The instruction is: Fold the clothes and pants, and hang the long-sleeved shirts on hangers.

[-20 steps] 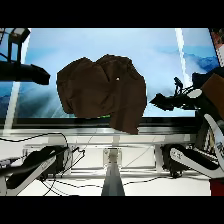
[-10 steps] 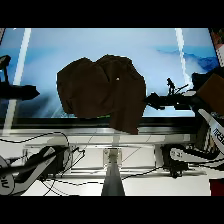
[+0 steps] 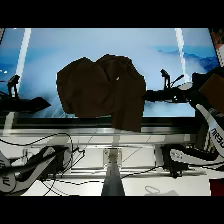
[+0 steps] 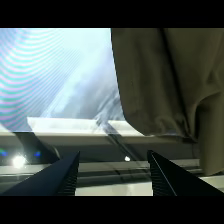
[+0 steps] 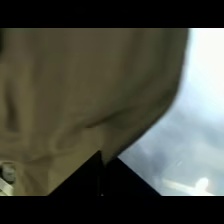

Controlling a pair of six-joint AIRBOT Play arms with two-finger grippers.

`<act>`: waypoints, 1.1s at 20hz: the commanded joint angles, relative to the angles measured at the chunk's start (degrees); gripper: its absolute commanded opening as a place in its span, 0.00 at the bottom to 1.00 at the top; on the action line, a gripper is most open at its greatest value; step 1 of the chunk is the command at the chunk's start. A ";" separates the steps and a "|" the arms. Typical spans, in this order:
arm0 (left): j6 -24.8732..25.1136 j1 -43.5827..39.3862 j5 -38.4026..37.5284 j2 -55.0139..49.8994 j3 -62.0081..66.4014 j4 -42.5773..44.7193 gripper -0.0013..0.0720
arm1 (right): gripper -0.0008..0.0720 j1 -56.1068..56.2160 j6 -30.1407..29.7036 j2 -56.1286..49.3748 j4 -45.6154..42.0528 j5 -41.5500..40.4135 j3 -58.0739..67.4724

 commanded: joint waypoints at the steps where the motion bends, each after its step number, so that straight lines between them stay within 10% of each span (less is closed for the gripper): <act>1: 0.00 0.15 0.02 -0.04 -0.70 0.00 0.70 | 0.03 0.35 0.74 4.70 -5.79 2.38 8.44; 7: 0.02 -1.11 -0.20 -2.45 -4.39 -7.08 0.70 | 0.03 0.35 6.60 18.58 -22.77 0.26 21.20; 22: -0.44 -27.34 7.98 -5.60 -16.09 -14.73 0.70 | 0.03 0.42 8.09 21.55 -23.87 2.10 21.94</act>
